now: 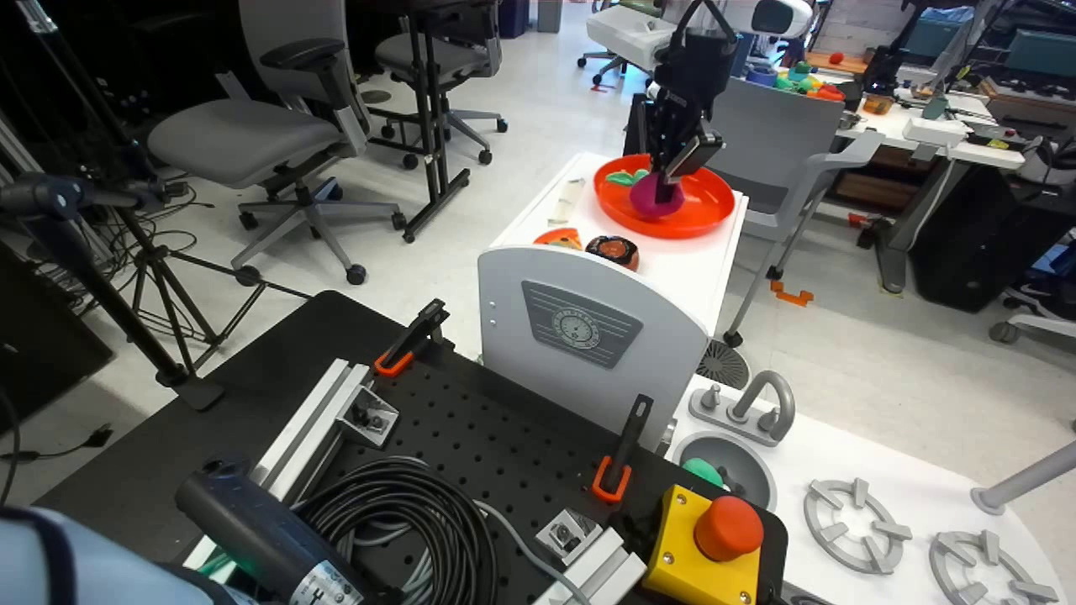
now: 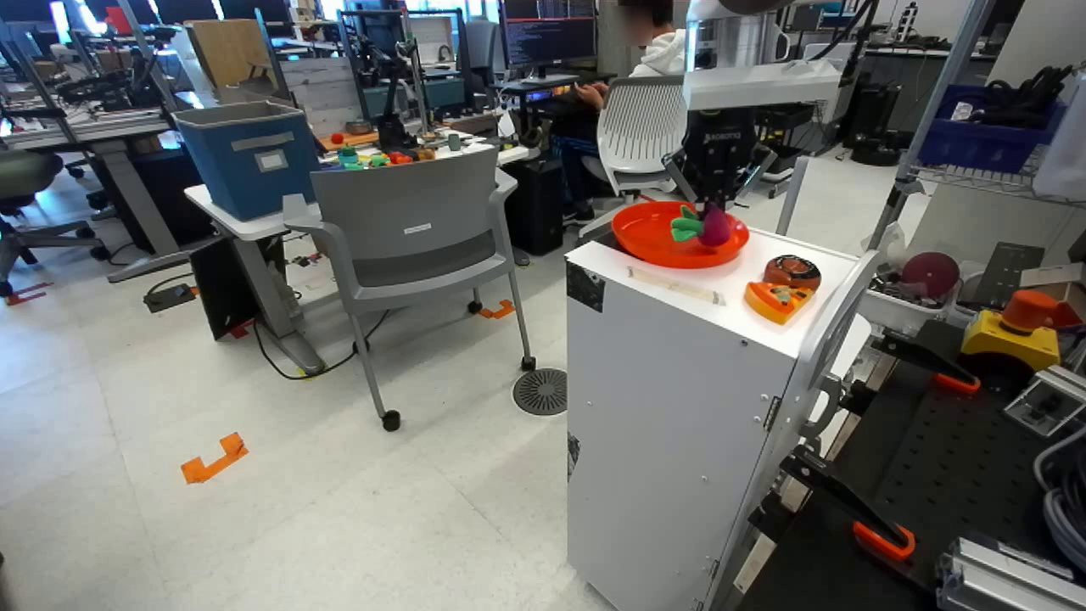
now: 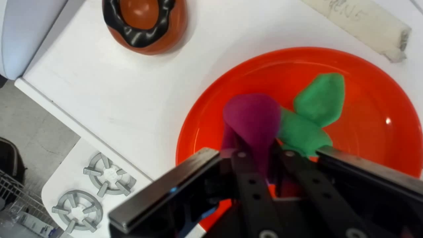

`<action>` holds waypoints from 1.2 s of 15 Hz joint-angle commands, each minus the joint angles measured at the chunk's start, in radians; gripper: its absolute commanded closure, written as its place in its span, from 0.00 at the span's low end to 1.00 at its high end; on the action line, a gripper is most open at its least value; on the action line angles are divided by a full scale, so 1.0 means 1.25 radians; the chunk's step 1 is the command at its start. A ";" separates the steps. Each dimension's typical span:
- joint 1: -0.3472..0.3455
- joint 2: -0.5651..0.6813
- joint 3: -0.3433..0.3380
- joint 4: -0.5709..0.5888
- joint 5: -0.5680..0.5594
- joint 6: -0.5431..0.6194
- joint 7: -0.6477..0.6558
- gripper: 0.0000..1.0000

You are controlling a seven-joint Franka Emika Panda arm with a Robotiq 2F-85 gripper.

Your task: Remove the tulip plush toy from the orange plate

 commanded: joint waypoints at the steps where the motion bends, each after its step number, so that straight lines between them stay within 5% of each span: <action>1: -0.027 -0.069 0.010 -0.067 0.047 0.043 -0.015 0.97; 6: -0.068 -0.110 0.010 -0.079 0.146 0.016 -0.024 0.97; 18: -0.144 -0.130 -0.014 -0.084 0.219 -0.011 -0.021 0.97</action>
